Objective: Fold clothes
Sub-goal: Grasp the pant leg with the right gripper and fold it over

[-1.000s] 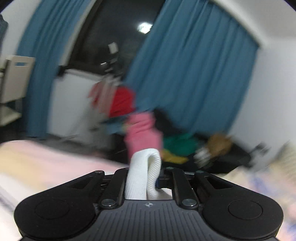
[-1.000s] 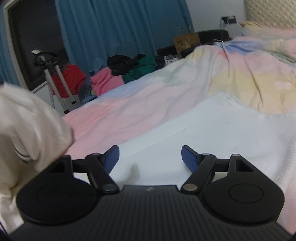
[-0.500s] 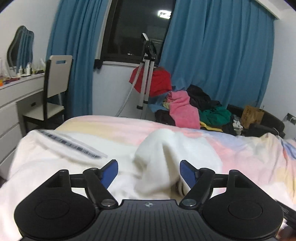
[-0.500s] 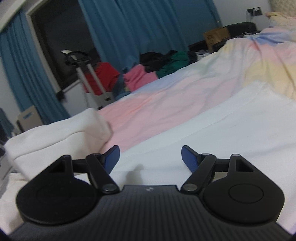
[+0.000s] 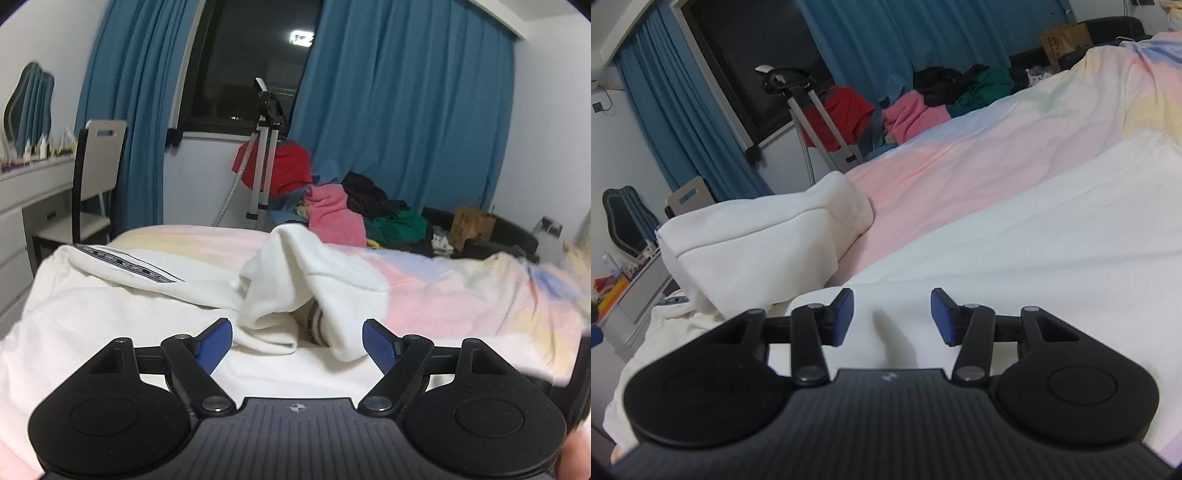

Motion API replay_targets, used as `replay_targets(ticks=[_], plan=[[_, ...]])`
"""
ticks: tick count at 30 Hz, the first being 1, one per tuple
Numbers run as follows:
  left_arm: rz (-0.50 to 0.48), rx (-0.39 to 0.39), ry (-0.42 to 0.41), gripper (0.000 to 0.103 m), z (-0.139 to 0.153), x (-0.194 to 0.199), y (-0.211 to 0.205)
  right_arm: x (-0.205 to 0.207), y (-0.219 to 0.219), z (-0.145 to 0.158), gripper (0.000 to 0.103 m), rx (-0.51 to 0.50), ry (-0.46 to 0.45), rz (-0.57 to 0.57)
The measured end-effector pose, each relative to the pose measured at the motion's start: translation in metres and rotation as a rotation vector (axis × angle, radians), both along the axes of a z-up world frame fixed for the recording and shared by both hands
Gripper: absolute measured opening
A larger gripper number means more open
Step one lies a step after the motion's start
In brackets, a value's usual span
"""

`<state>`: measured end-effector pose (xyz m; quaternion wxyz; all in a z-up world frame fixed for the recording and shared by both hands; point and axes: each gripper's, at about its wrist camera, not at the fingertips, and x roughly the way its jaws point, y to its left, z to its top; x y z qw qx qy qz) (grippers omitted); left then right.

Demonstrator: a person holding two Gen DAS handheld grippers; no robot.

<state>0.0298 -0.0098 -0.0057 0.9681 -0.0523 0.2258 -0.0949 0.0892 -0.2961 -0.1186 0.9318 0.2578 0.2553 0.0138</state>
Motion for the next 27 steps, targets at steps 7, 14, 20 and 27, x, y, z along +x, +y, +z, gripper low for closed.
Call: replay_targets(ticks=[7,14,20,27], plan=[[0.03,-0.091,0.102,0.08,-0.044,0.034,0.035,0.095,0.023,0.009,0.075,0.0,0.008,0.01],[0.074,-0.157,0.159,0.079,-0.073,0.059,0.056,0.207,0.027,-0.023,0.074,0.135,0.098,-0.018],[0.086,-0.248,0.199,0.08,-0.085,0.073,0.068,0.229,0.068,-0.017,0.074,0.218,0.046,0.277],[0.089,-0.245,0.188,0.08,-0.084,0.072,0.067,0.216,0.131,0.003,0.033,0.092,0.098,0.431]])
